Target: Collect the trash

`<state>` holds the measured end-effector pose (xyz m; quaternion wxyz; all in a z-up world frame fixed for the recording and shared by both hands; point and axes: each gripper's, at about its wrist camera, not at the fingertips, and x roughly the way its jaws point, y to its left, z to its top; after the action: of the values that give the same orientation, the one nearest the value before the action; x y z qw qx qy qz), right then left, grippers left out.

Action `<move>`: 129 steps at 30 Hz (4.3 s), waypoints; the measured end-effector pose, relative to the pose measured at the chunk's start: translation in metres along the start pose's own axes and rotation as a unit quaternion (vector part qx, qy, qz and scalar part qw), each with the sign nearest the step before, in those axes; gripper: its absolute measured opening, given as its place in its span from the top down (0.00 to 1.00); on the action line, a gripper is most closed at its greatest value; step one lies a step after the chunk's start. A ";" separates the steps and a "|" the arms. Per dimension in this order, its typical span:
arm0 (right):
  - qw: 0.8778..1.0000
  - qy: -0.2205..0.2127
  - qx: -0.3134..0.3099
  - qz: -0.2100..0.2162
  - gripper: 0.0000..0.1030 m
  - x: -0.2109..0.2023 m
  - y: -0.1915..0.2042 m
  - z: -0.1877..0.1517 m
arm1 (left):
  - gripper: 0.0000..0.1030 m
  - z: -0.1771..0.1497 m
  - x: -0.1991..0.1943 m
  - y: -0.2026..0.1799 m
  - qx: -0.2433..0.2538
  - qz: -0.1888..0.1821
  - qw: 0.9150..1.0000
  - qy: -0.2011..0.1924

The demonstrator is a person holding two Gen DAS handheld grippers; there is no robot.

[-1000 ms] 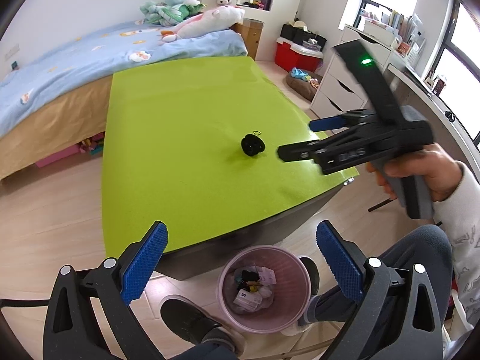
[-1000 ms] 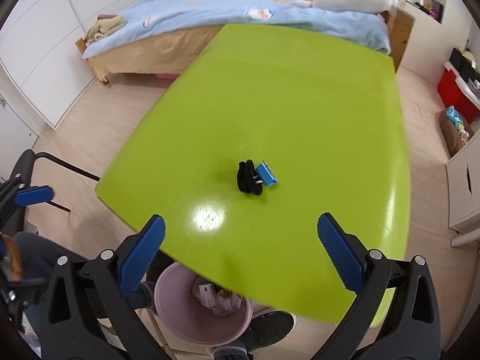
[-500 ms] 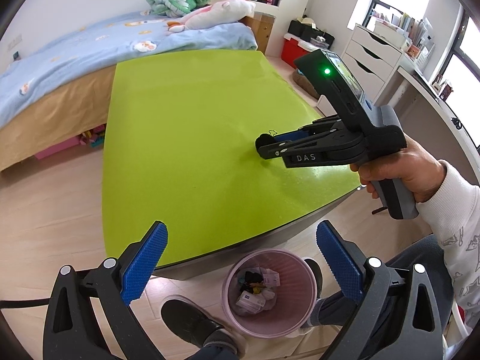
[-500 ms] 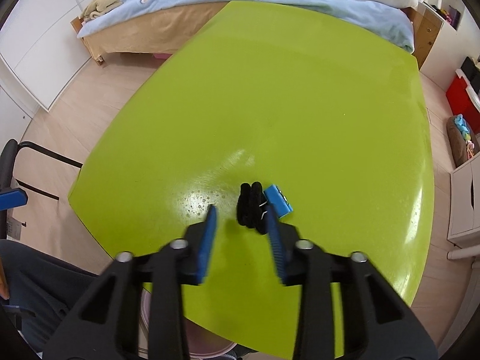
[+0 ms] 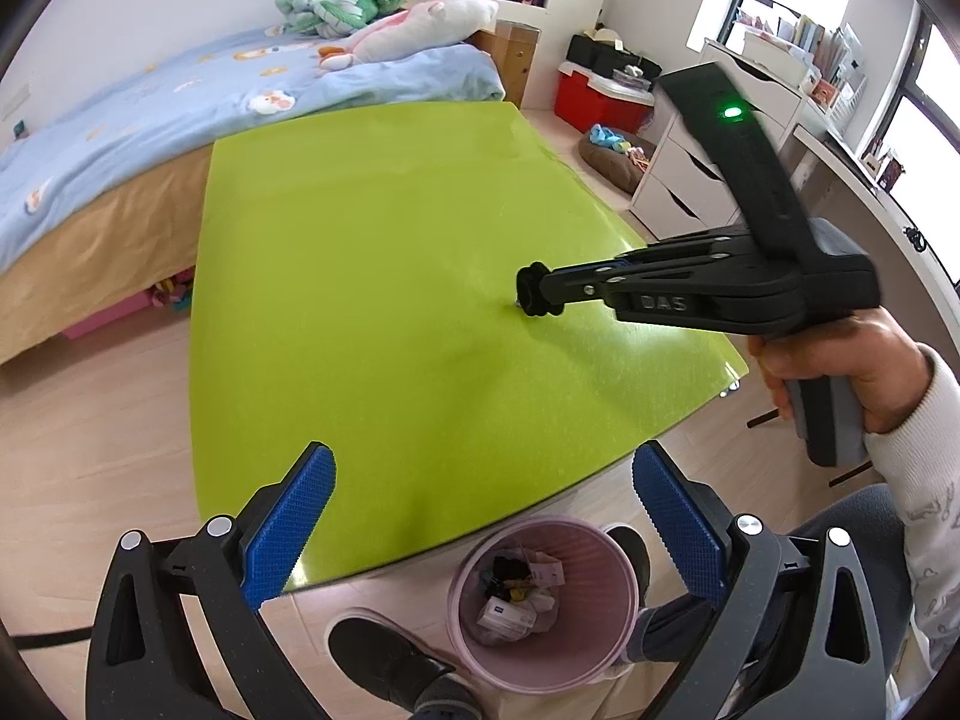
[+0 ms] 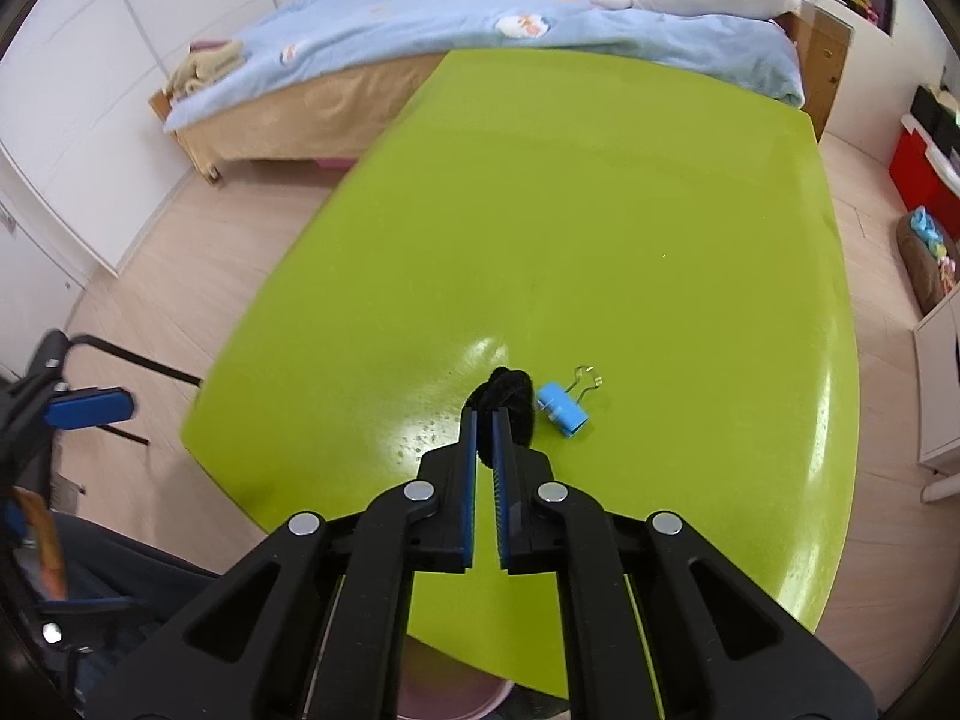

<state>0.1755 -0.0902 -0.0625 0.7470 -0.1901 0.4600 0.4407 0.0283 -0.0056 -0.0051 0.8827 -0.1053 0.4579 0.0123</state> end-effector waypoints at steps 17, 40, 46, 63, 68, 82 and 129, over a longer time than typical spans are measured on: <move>0.998 -0.031 0.053 0.006 0.97 -0.043 -0.030 -0.008 | 0.07 0.055 0.049 -0.027 0.063 0.014 0.998 0.021; 0.997 -0.007 0.067 -0.031 0.97 -0.046 -0.075 -0.034 | 0.54 0.091 0.159 -0.047 0.075 0.014 0.993 0.088; 0.997 -0.007 0.066 -0.027 0.97 -0.044 -0.074 -0.033 | 0.76 0.089 0.161 -0.047 0.079 0.017 0.993 0.091; 0.999 -0.030 0.037 -0.026 0.97 -0.064 -0.028 -0.036 | 0.76 0.060 0.076 -0.043 0.064 0.013 0.997 0.035; 0.999 -0.041 0.021 -0.022 0.97 -0.078 -0.007 -0.047 | 0.76 0.041 0.040 -0.043 0.069 0.018 0.997 0.015; 0.998 -0.065 -0.019 0.002 0.97 -0.120 0.043 -0.104 | 0.76 -0.023 -0.029 -0.059 0.092 0.009 0.996 -0.021; 0.997 -0.074 0.034 -0.009 0.03 -0.128 0.047 -0.157 | 0.08 -0.076 -0.041 -0.068 0.067 -0.038 0.997 -0.013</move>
<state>0.0308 -0.2348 -0.0264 0.7892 -0.1357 0.4159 0.4310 -0.0490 -0.0836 -0.0025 0.8934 -0.0630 0.4419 -0.0507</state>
